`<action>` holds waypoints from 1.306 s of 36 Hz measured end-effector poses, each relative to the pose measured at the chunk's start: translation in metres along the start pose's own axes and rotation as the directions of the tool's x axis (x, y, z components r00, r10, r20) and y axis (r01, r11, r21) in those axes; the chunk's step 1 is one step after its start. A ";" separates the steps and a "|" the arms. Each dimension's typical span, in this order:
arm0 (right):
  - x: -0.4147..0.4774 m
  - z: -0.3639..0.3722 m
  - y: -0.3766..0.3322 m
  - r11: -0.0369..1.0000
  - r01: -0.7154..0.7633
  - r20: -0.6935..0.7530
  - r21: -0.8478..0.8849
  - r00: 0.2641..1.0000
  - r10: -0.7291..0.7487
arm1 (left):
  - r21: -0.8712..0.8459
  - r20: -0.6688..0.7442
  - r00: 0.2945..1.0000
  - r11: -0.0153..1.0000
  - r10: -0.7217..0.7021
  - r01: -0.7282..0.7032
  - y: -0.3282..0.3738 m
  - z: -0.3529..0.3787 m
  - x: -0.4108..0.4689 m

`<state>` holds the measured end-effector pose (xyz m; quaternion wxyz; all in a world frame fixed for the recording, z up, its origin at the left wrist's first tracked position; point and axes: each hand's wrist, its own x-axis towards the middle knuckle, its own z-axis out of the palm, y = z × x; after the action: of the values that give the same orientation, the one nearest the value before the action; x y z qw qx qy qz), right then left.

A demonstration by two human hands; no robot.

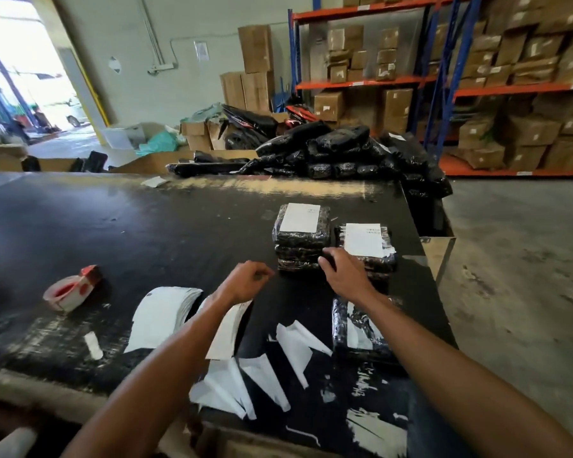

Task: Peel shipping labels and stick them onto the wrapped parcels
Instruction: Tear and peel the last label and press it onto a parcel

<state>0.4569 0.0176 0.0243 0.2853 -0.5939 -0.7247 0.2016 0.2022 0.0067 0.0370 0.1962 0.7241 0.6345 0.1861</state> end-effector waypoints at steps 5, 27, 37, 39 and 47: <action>-0.003 0.038 -0.035 0.995 0.065 0.093 -0.073 0.994 -0.058 | 0.086 0.000 1.000 0.996 -0.015 0.015 -0.054 -0.028 -0.023; -0.002 0.196 -0.097 0.965 0.102 0.483 -0.240 0.875 0.027 | 0.179 0.247 0.969 0.982 0.005 -0.051 -0.190 -0.023 -0.035; -0.002 0.194 -0.093 0.969 0.165 0.382 -0.182 0.920 -0.085 | 0.123 0.199 0.975 0.984 0.103 -0.129 -0.191 -0.036 -0.023; 0.001 0.186 -0.096 0.973 0.174 0.352 -0.153 0.929 -0.111 | 0.053 0.143 0.984 0.992 0.104 -0.113 -0.185 -0.042 -0.023; 0.001 0.145 -0.099 0.936 0.347 0.205 -0.058 0.922 -0.329 | -0.457 0.356 0.925 0.837 -0.136 0.299 -0.143 -0.069 -0.025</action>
<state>0.2884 0.0042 -0.0224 0.2165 -0.4502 -0.8491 0.1718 0.0424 0.0019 0.0213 0.4951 0.5895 0.6042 0.2057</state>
